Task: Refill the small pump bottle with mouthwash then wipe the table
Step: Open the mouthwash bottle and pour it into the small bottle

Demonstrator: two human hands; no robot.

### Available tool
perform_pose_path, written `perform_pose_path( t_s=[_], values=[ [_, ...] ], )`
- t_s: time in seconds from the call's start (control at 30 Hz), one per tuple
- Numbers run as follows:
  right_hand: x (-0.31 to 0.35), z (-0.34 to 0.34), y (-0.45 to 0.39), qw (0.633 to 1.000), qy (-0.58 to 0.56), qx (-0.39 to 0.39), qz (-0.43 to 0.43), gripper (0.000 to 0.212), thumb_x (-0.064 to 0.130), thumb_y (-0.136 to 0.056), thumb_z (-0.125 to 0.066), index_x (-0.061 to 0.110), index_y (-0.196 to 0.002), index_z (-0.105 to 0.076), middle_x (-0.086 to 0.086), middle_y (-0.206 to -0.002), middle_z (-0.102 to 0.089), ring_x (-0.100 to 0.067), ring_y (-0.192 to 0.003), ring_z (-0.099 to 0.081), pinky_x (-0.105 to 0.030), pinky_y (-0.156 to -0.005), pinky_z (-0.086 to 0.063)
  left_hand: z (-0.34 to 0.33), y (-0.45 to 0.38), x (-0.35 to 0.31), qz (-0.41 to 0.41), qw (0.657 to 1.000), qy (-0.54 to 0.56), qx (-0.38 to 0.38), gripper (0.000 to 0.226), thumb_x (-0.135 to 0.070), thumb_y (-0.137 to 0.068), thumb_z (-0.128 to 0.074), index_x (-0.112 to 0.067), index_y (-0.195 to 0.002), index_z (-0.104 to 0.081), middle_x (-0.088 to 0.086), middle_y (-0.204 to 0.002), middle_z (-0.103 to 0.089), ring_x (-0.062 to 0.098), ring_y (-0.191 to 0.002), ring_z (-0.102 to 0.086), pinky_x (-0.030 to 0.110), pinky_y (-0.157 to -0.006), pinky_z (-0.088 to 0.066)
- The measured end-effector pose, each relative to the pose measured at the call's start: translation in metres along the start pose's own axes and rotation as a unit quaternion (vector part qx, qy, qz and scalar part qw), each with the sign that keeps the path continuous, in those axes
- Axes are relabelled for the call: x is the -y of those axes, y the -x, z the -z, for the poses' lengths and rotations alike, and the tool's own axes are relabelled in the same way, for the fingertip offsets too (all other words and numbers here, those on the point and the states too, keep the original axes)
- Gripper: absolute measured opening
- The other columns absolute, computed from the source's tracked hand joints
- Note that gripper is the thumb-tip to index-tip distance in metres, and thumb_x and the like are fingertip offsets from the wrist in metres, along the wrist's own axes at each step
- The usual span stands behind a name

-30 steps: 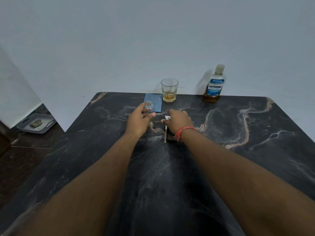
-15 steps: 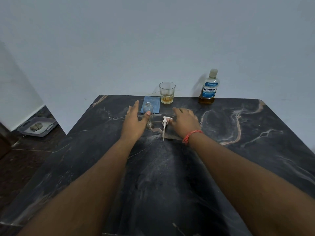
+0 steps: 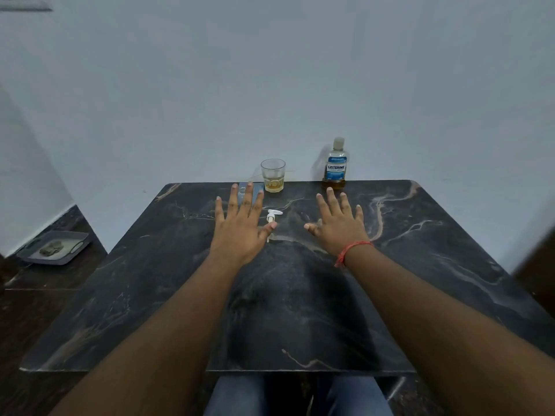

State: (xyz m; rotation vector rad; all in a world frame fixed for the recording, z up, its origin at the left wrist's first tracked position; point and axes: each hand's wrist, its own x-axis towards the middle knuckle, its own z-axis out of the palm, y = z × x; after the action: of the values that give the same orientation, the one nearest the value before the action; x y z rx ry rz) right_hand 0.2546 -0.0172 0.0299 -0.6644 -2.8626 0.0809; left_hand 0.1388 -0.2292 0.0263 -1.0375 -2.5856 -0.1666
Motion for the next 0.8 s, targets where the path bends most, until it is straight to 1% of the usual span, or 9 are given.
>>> perform_pose_path(
  t_s=[0.07, 0.23, 0.4, 0.57, 0.67, 0.8],
  values=[
    [-0.006, 0.003, 0.011, 1.0, -0.005, -0.003, -0.008, 0.079, 0.068, -0.095, -0.026, 0.03, -0.157, 0.004, 0.002, -0.165, 0.013, -0.029, -0.152, 0.01, -0.061, -0.119, -0.005, 0.001, 0.005, -0.009, 0.0, 1.0, -0.003, 0.009, 0.083, -0.072, -0.09, 0.005, -0.027, -0.159, 0.012, 0.001, -0.164, 0.025, 0.028, -0.151, 0.026, 0.062, -0.121, 0.006],
    [-0.022, 0.005, 0.03, 0.999, -0.013, -0.005, -0.034, 0.078, 0.066, -0.096, -0.026, 0.027, -0.157, 0.004, 0.0, -0.165, 0.013, -0.03, -0.152, 0.009, -0.06, -0.119, -0.002, 0.001, 0.013, -0.033, -0.003, 0.999, 0.009, 0.032, 0.081, -0.073, -0.089, 0.005, -0.029, -0.156, 0.017, 0.001, -0.165, 0.025, 0.029, -0.15, 0.027, 0.061, -0.121, 0.007],
    [-0.043, 0.004, 0.026, 0.998, -0.023, -0.008, -0.054, 0.078, 0.067, -0.096, -0.025, 0.028, -0.157, 0.004, 0.0, -0.166, 0.011, -0.031, -0.152, 0.008, -0.061, -0.12, -0.006, -0.006, -0.002, -0.054, -0.015, 0.999, 0.029, 0.038, 0.081, -0.073, -0.092, 0.0, -0.028, -0.158, 0.015, 0.002, -0.166, 0.022, 0.027, -0.151, 0.025, 0.057, -0.122, 0.008],
    [-0.067, -0.009, 0.002, 0.997, -0.031, -0.003, -0.068, 0.078, 0.067, -0.096, -0.025, 0.028, -0.157, 0.004, -0.001, -0.166, 0.011, -0.031, -0.152, 0.007, -0.059, -0.12, -0.007, -0.023, -0.034, -0.075, -0.014, 0.996, 0.076, 0.047, 0.079, -0.072, -0.095, -0.006, -0.029, -0.158, 0.014, 0.0, -0.165, 0.023, 0.025, -0.151, 0.025, 0.055, -0.123, 0.009],
    [-0.083, -0.021, -0.026, 0.996, -0.042, 0.006, -0.077, 0.078, 0.066, -0.096, -0.026, 0.027, -0.157, 0.005, -0.002, -0.166, 0.01, -0.03, -0.152, 0.006, -0.057, -0.121, -0.006, -0.043, -0.068, -0.085, -0.024, 0.994, 0.083, 0.062, 0.078, -0.07, -0.098, -0.012, -0.027, -0.159, 0.012, 0.0, -0.166, 0.02, 0.025, -0.152, 0.023, 0.054, -0.123, 0.009],
    [-0.1, -0.036, -0.068, 0.995, -0.064, 0.015, -0.078, 0.076, 0.062, -0.098, -0.029, 0.024, -0.158, 0.002, -0.003, -0.166, 0.007, -0.028, -0.153, 0.001, -0.053, -0.122, -0.008, -0.07, -0.123, -0.097, -0.034, 0.99, 0.105, 0.088, 0.079, -0.07, -0.098, -0.013, -0.026, -0.16, 0.012, -0.001, -0.167, 0.019, 0.024, -0.153, 0.02, 0.05, -0.122, 0.01]
  ],
)
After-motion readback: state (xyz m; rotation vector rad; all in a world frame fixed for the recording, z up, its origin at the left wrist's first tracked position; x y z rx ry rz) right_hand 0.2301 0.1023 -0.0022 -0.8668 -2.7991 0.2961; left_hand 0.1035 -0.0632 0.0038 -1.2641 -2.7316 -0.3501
